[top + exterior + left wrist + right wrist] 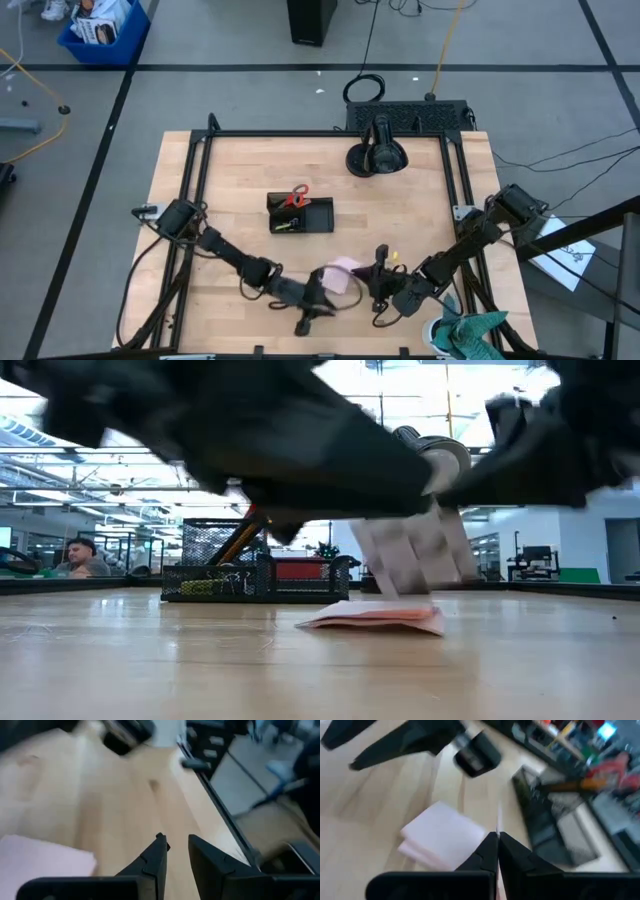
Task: Pick and place office supplies into organizer
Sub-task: Put the pink sticky notes into the black desk organizer
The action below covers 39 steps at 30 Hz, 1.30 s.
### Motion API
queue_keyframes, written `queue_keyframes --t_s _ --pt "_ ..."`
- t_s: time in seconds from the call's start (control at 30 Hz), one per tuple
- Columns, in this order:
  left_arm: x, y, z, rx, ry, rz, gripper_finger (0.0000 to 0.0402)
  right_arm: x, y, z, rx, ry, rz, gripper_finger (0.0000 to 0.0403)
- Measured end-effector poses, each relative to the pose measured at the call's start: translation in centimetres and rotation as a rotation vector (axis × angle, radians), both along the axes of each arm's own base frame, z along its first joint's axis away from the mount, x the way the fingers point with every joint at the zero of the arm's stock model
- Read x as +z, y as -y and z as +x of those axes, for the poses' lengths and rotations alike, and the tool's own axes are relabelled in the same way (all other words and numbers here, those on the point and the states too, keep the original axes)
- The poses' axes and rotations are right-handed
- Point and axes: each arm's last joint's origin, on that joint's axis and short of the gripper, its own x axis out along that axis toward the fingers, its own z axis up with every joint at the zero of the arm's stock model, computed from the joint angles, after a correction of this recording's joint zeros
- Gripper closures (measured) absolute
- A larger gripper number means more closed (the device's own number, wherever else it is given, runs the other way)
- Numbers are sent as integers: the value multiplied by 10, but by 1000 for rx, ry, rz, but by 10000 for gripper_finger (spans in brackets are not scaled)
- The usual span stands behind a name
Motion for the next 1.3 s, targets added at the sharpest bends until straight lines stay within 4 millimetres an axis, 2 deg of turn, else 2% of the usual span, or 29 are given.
queue_keyframes --t_s 0.17,0.4,0.57,0.8,1.3 --pt "2 28 -18 -48 15 60 316 19 4 12 28 3 -127 402" --pt "3 48 -34 -113 27 99 316 23 32 33 8 -59 -311 402" --pt "2 51 -36 -130 23 124 316 26 57 49 -8 -61 -324 402" --pt "2 50 -36 -145 36 164 316 29 76 61 36 -74 -356 402" --pt "37 58 -47 -187 169 241 316 21 115 80 -2 -68 -329 403"
